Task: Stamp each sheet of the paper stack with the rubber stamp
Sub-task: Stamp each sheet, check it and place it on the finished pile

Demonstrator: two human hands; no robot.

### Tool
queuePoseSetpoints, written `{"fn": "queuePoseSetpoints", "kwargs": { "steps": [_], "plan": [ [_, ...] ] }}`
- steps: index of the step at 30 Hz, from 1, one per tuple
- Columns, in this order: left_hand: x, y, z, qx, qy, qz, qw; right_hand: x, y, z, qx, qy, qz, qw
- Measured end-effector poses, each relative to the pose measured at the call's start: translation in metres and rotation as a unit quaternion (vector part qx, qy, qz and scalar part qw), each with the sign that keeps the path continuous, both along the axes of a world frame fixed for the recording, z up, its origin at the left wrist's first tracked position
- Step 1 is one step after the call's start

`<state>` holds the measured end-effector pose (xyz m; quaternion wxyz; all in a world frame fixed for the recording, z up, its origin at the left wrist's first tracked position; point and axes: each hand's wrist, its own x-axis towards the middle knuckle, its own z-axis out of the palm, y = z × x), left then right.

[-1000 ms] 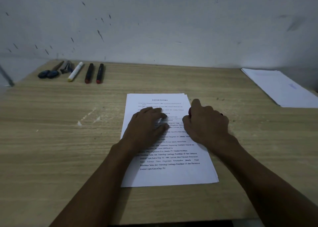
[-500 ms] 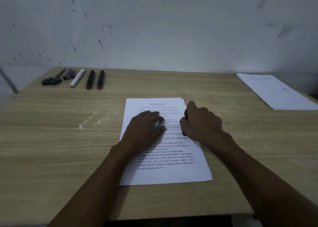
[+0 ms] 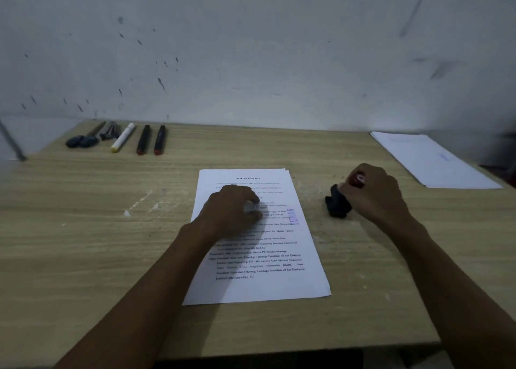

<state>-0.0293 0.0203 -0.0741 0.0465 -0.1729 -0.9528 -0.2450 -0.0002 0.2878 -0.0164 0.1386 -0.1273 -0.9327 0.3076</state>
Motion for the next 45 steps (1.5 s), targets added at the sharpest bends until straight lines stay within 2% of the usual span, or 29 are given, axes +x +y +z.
{"fn": "queuePoseSetpoints", "kwargs": {
  "steps": [4, 10, 25, 32, 35, 38, 40, 43, 45],
  "plan": [
    [0.002, 0.003, 0.005, 0.055, 0.031, -0.001, 0.998, -0.004, 0.01, 0.001, 0.015, -0.016, -0.005, 1.0],
    [0.0, 0.003, 0.011, 0.087, 0.06, 0.001, 0.994, -0.009, 0.001, -0.004, 0.022, -0.03, 0.013, 0.999],
    [0.0, -0.003, 0.006, 0.102, 0.069, 0.01, 0.992, -0.017, -0.005, -0.01, 0.052, -0.026, -0.002, 0.998],
    [0.002, -0.009, 0.003, 0.113, 0.06, 0.022, 0.991, -0.007, -0.01, -0.008, 0.054, -0.057, -0.028, 0.996],
    [0.007, -0.014, 0.003, 0.117, 0.071, 0.035, 0.99, 0.01, -0.019, 0.0, 0.089, 0.011, -0.065, 0.994],
    [0.011, -0.023, 0.002, 0.118, 0.072, 0.078, 0.987, 0.03, -0.035, -0.003, 0.084, 0.098, -0.046, 0.991],
    [0.014, -0.028, 0.0, 0.087, 0.07, 0.118, 0.987, 0.039, -0.046, -0.011, 0.081, 0.066, -0.009, 0.994],
    [0.021, -0.033, -0.005, 0.03, 0.024, 0.201, 0.979, 0.044, -0.06, -0.033, 0.099, -0.045, 0.043, 0.993],
    [0.027, -0.035, -0.012, 0.013, 0.01, 0.217, 0.976, 0.044, -0.066, -0.046, 0.119, -0.073, 0.054, 0.989]
  ]
}}
